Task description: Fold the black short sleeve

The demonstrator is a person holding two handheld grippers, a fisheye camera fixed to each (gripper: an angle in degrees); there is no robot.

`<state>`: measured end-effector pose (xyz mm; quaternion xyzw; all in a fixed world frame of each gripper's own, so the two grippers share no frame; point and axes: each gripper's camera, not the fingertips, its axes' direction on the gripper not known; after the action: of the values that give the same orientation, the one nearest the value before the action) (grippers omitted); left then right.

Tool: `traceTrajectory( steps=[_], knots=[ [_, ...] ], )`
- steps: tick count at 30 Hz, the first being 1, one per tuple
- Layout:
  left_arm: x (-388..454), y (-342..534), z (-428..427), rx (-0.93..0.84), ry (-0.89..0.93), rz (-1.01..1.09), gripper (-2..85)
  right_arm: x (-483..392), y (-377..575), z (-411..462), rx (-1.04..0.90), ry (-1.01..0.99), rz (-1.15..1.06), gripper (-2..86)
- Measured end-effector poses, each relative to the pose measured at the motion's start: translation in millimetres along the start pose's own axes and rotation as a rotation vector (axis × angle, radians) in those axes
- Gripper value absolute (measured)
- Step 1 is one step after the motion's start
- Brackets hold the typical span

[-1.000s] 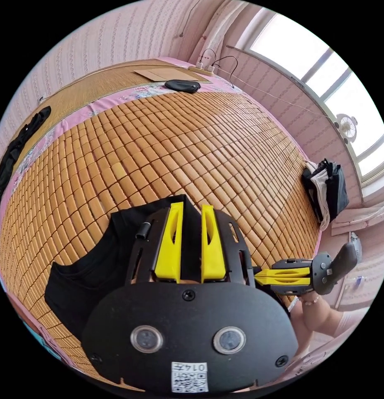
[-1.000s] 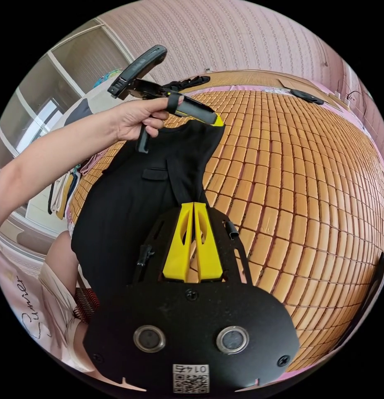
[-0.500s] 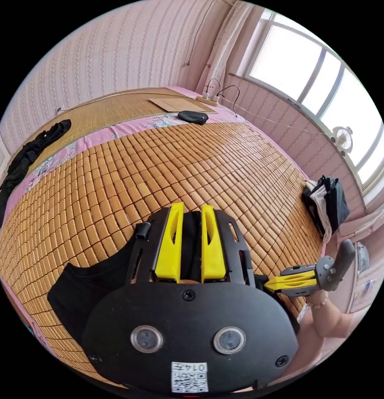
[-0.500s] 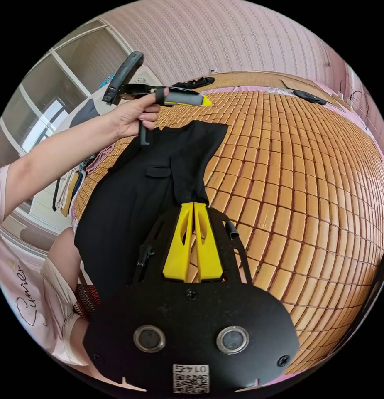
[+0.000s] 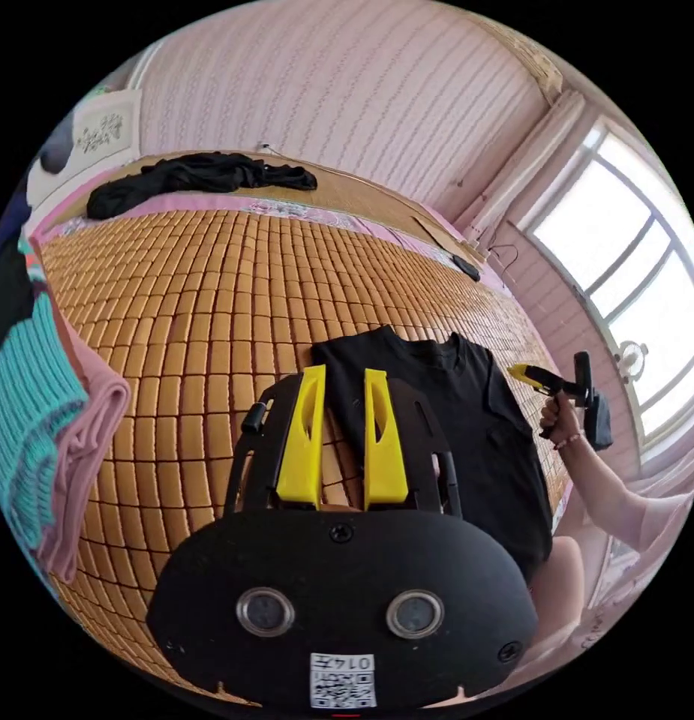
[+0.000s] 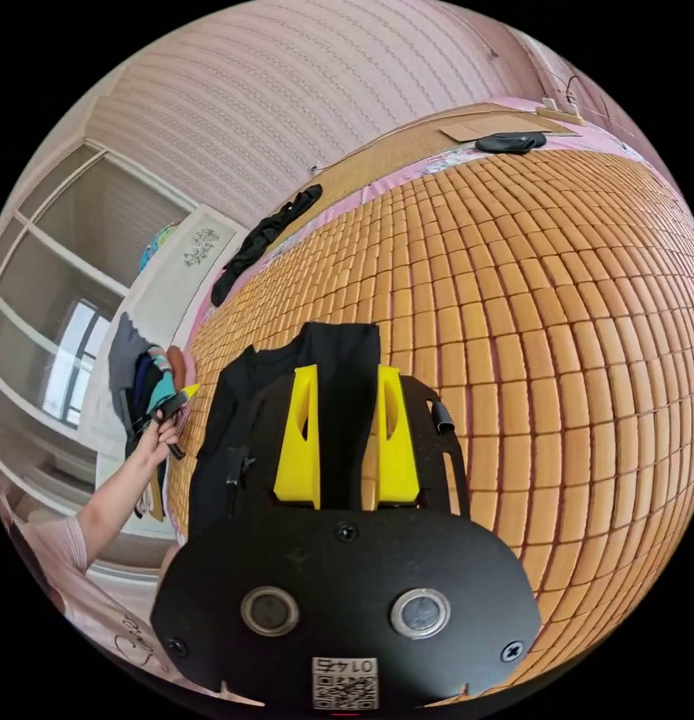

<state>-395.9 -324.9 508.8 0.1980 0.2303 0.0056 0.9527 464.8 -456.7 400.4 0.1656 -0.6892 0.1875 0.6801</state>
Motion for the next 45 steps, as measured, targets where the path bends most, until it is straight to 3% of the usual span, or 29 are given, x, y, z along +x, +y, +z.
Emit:
traceTrajectory(
  steps=[6, 11, 15, 25, 28, 35, 39, 45],
  knots=[
    [-23.6, -4.1, 20.4, -0.048, 0.012, -0.016, 10.4, -2.2, -26.0, 31.8, -0.069, 0.021, -0.033, 7.5],
    [-26.8, -12.7, 22.8, -0.101, -0.022, 0.009, 3.2, -11.8, -26.8, 34.8, -0.101, 0.109, -0.061, 4.1],
    [-29.8, -16.2, 14.5, -0.139, -0.004, -0.017, -0.4, -15.6, -33.1, 23.0, -0.113, 0.039, -0.068, 1.5],
    [13.5, -33.5, -68.7, 0.131, -0.055, 0.063, -1.0, -49.2, -55.9, -37.3, 0.042, 0.022, -0.098, 0.6],
    [21.4, -23.5, -90.6, 0.111, -0.006, 0.108, -1.0, -58.4, -46.8, -56.0, 0.053, -0.034, -0.115, 0.6],
    [48.9, 70.7, -159.8, 0.021, 0.119, 0.292, -0.9, -75.3, 76.5, -110.3, 0.024, -0.099, -0.252, 0.7],
    [56.7, 156.5, -191.5, -0.035, 0.178, 0.282, -0.9, -58.5, 177.8, -120.1, -0.059, -0.096, -0.152, 0.7],
    [45.5, 261.4, -146.8, -0.267, 0.039, 0.19, -0.8, -31.3, 257.7, -91.1, -0.16, -0.03, 0.012, 0.8]
  ],
)
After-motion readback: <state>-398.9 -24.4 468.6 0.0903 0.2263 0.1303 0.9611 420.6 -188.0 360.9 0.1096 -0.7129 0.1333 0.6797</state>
